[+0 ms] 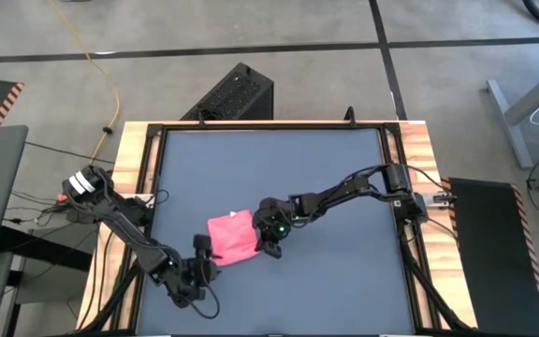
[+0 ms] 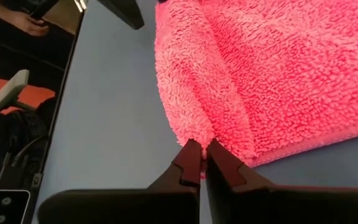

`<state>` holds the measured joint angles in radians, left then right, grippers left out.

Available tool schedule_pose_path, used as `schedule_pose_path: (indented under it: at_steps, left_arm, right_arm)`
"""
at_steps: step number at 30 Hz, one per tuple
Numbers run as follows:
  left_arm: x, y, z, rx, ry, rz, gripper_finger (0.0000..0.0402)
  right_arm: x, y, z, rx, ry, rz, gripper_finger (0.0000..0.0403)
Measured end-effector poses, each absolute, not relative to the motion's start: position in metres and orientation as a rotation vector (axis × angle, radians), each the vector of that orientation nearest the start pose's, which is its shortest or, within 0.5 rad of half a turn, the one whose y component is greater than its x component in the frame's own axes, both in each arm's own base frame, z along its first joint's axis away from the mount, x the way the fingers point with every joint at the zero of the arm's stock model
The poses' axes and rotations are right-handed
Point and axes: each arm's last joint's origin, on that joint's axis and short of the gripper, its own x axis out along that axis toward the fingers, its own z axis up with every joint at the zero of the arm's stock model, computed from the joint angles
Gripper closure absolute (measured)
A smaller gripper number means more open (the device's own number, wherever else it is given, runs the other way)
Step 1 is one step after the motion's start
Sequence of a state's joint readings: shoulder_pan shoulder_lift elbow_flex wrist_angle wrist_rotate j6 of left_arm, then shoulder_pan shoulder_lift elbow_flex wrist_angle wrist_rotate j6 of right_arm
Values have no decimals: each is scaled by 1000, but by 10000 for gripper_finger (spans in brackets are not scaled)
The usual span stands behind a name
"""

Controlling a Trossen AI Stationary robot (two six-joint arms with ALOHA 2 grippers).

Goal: Roll towel
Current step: Roll the red towel

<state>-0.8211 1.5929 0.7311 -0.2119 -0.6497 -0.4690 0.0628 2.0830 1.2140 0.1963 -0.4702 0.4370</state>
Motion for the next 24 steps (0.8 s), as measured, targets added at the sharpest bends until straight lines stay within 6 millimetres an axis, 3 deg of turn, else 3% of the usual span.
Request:
schedule_pose_path:
  at_steps: [10,18,24]
  left_arm:
    - [200,-184,137,295,794,113,213]
    - [204,-188,115,271,850,109,214]
    - [204,-188,112,198,833,181,219]
  right_arm:
    - [425,40,127,549,772,360,376]
    - [425,37,127,573,772,344,376]
    - [425,37,126,582,781,335,375]
